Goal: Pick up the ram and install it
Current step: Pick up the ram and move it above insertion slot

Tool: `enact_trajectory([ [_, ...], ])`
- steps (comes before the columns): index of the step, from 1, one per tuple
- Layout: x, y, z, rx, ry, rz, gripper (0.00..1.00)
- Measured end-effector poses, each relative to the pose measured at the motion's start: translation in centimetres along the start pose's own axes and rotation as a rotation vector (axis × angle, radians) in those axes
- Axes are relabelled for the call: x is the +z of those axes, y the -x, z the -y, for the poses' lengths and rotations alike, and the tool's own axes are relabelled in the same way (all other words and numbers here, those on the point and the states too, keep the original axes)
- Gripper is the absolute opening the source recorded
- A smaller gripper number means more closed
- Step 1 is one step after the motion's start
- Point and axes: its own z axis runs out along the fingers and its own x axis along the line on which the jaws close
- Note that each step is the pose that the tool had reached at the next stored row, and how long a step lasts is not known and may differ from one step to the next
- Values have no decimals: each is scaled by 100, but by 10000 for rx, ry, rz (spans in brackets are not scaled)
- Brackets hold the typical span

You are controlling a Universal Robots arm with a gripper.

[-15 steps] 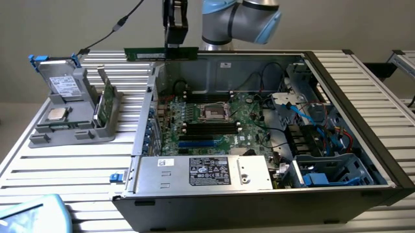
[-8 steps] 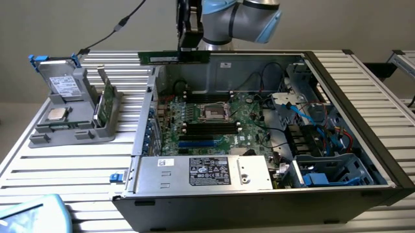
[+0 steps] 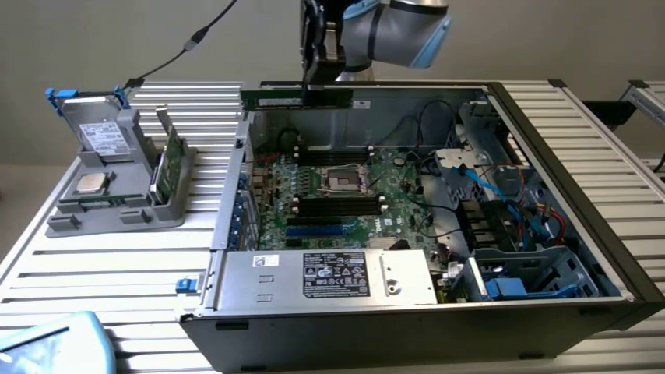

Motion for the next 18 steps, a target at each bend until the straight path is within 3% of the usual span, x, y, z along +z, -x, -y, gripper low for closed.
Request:
enact_trajectory([
  [6, 25, -34, 239, 9, -15, 1, 14],
  [10, 73, -42, 278, 240, -52, 35, 14],
  [14, 126, -49, 297, 623, -92, 111, 14],
  [18, 171, -63, 385, 716, -101, 147, 14],
])
